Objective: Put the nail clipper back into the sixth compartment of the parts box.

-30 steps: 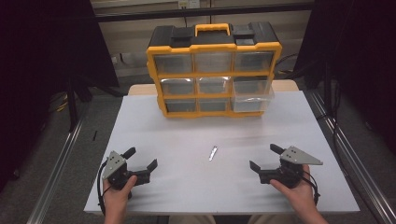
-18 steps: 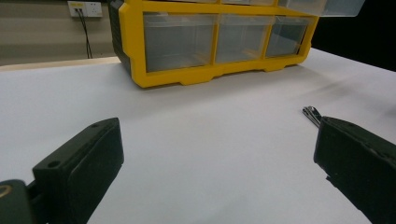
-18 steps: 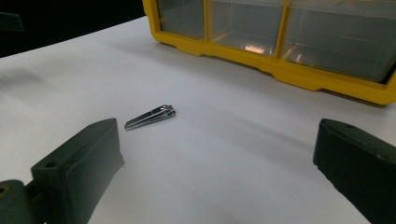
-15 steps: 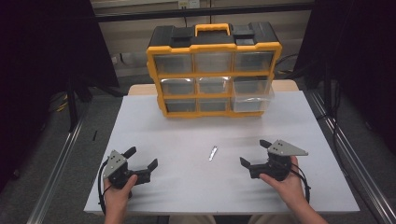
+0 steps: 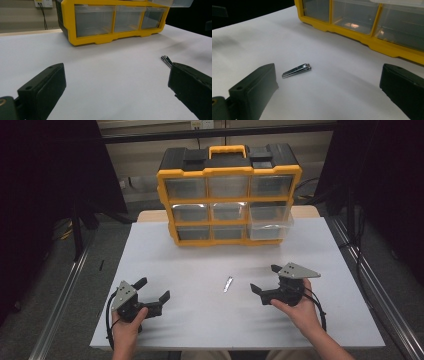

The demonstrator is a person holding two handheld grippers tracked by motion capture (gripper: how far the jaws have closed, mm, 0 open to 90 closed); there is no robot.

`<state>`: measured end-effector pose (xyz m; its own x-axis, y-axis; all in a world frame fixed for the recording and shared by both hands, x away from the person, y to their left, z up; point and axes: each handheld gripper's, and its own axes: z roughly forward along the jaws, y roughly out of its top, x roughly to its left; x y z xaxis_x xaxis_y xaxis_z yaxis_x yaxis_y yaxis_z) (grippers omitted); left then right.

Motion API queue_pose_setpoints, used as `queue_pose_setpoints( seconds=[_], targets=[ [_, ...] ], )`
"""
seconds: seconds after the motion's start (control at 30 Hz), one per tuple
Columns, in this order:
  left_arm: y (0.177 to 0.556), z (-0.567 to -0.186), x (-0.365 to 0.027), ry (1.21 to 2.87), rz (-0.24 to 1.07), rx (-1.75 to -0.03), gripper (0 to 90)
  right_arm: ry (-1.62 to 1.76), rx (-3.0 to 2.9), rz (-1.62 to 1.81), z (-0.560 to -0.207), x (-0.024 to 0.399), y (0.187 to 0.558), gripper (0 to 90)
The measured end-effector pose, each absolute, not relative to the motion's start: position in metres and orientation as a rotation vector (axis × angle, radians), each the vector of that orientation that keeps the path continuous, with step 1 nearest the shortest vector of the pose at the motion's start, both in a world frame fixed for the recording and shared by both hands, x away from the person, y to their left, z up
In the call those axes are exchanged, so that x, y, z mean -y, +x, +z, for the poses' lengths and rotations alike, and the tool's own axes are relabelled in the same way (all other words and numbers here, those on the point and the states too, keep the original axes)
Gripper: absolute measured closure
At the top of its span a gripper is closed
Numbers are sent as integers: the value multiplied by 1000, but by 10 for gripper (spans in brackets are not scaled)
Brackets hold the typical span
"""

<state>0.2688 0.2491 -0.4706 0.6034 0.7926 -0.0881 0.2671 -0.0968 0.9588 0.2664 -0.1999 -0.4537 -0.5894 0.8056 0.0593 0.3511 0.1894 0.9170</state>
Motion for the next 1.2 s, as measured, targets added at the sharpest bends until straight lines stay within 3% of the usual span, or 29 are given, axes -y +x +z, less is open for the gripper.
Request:
queue_pose_setpoints(
  seconds=[1.2],
  targets=[
    [270,-471,-250,1636,542,-889,16,1038,-2250,1289,-452,156,297,30]
  ],
)
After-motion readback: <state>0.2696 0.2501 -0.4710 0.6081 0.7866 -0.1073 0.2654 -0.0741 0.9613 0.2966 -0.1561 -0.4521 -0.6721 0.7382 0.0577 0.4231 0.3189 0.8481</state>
